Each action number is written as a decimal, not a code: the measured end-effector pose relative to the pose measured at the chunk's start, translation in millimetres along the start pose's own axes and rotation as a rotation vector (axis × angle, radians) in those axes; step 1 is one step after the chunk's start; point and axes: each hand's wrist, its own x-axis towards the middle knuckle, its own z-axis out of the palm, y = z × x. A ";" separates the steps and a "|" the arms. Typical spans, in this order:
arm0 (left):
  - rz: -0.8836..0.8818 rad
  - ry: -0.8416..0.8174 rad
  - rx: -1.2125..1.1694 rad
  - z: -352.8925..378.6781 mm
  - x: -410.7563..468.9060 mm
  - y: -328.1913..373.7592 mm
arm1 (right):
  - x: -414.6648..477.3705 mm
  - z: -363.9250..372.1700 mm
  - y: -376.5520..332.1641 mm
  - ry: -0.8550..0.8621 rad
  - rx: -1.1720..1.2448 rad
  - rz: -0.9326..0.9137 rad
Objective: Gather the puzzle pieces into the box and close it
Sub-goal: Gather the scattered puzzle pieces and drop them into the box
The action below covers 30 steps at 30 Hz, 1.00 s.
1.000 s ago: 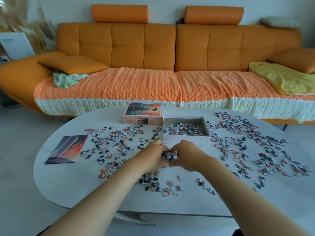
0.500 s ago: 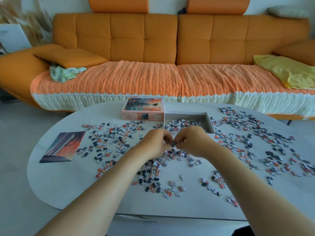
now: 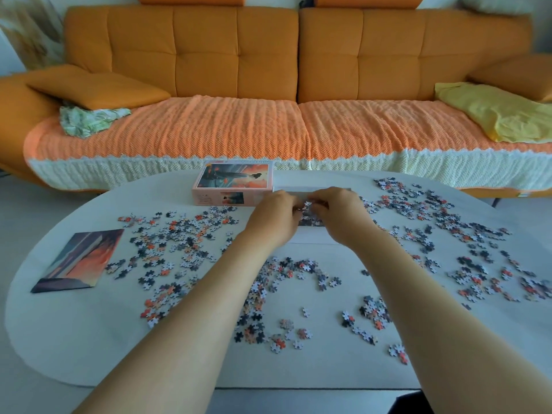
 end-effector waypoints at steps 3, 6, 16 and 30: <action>0.012 -0.066 0.092 -0.3 -0.1 -1.3 | -3.6 -2.7 2.3 -0.090 -0.036 -0.067; 0.035 -0.048 0.174 -2.8 -4.2 -1.7 | -4.3 -8.1 1.8 -0.096 -0.062 -0.086; 0.137 -0.097 0.392 -8.4 -32.6 -1.7 | -26.3 -22.9 1.8 -0.235 -0.101 -0.029; 0.206 -0.576 0.368 26.1 -97.5 32.7 | -170.3 -11.4 38.8 -0.287 -0.443 0.265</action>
